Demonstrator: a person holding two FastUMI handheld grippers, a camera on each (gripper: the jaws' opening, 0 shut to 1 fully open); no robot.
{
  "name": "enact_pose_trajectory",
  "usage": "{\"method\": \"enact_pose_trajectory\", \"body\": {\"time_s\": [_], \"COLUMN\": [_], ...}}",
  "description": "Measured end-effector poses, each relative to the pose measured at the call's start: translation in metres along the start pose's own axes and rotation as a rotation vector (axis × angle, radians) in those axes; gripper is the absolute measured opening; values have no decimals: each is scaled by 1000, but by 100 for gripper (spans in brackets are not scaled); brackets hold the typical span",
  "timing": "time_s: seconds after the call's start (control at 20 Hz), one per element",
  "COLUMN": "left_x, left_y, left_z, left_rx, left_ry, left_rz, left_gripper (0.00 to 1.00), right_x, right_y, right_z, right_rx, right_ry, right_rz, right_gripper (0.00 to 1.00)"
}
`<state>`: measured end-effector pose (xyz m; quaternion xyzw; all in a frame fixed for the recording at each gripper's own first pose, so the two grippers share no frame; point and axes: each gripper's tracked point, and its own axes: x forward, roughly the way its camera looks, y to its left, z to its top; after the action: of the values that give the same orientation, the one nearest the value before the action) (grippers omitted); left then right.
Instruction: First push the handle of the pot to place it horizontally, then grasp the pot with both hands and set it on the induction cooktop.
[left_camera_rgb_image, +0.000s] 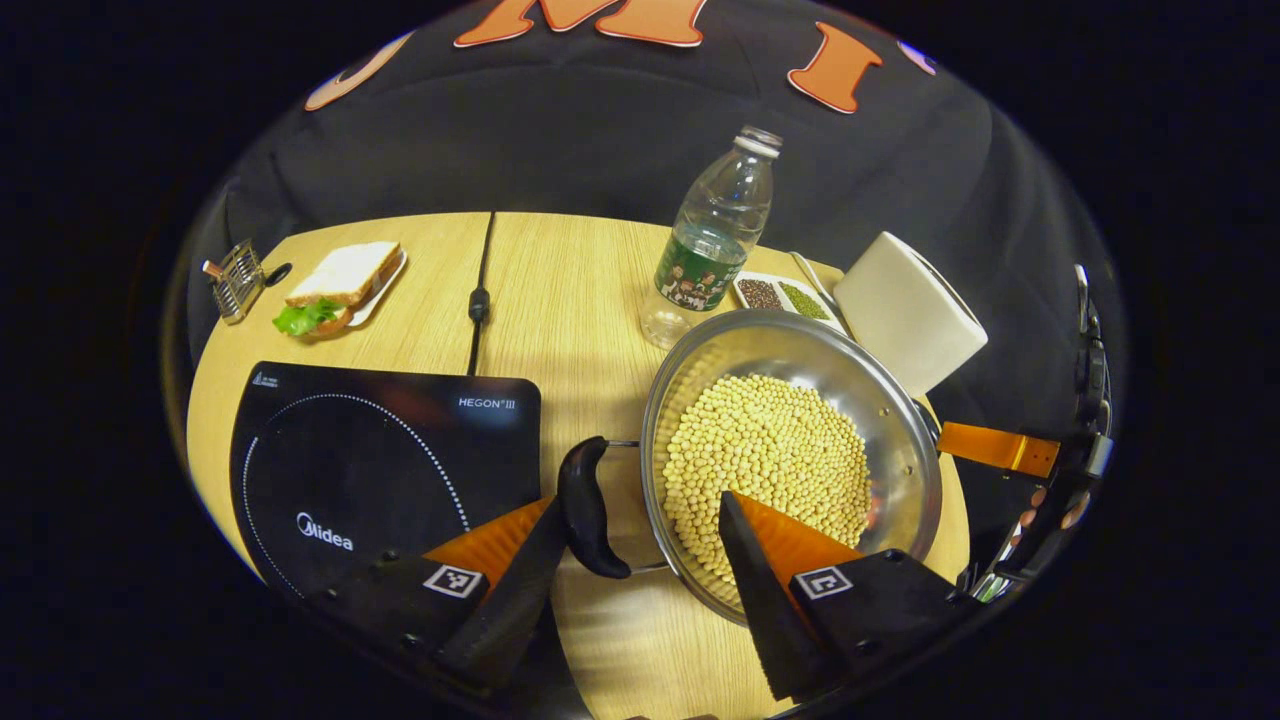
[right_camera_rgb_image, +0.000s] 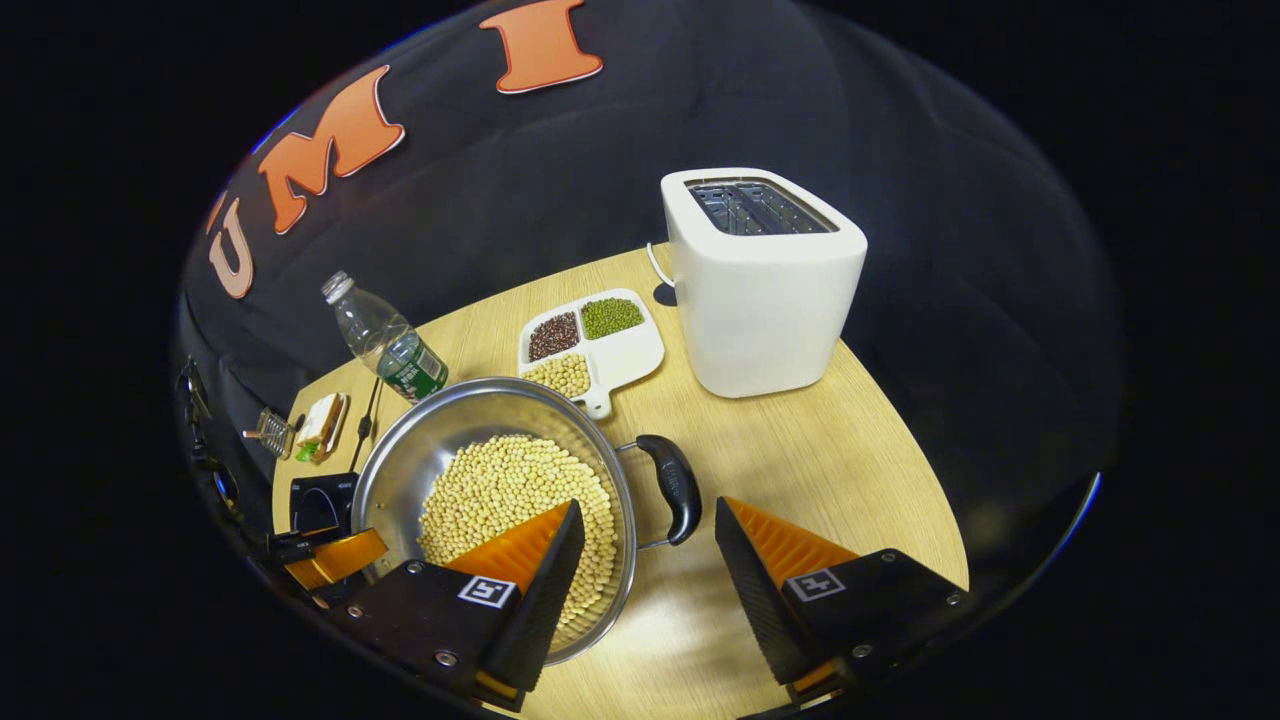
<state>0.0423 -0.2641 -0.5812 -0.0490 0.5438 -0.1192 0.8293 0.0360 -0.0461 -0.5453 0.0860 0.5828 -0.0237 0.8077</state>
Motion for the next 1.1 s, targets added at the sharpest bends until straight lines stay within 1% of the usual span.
{"method": "enact_pose_trajectory", "body": {"time_s": [0.1,0.2,0.25,0.35,0.4,0.45,0.5,0.55,0.6,0.65,0.7,0.75,0.8,0.95,1.0,1.1], "left_x": [7,15,22,36,36,43,44,45,49,51,55,57,62,70,72,76], "left_y": [-1,-2,-4,-4,-4,-3,2,1,2,3,5,5,4,2,2,-1], "left_z": [5,10,15,14,16,17,20,23,22,24,25,26,27,32,32,34], "left_rx": [12,25,33,34,38,46,69,81,109,139,157,167,171,189,208,230], "left_ry": [-24,-44,-60,-62,-75,-92,-109,-137,-149,-162,-163,-172,-178,-203,-197,-194], "left_rz": [5,8,8,0,10,8,30,43,65,86,107,119,125,101,103,102], "left_gripper": [99,98,99,95,93,87,82,80,79,74,78,78,78,79,79,83], "right_x": [5,10,11,14,16,18,21,22,22,25,24,24,26,24,25,26], "right_y": [-3,-6,-8,-7,-10,-11,-10,-9,-8,-7,-5,-2,-4,-7,-8,-11], "right_z": [-1,-4,-5,-10,-12,-17,-15,-13,-18,-23,-26,-28,-28,-29,-30,-31], "right_rx": [-19,-24,-19,-7,-3,6,23,33,32,25,19,16,11,8,10,25], "right_ry": [2,9,10,14,20,27,28,18,19,29,38,44,41,44,47,50], "right_rz": [-23,-44,-51,-66,-68,-69,-76,-73,-69,-72,-69,-69,-85,-83,-85,-92], "right_gripper": [83,83,84,83,84,84,84,84,83,83,83,83,83,84,84,84]}}
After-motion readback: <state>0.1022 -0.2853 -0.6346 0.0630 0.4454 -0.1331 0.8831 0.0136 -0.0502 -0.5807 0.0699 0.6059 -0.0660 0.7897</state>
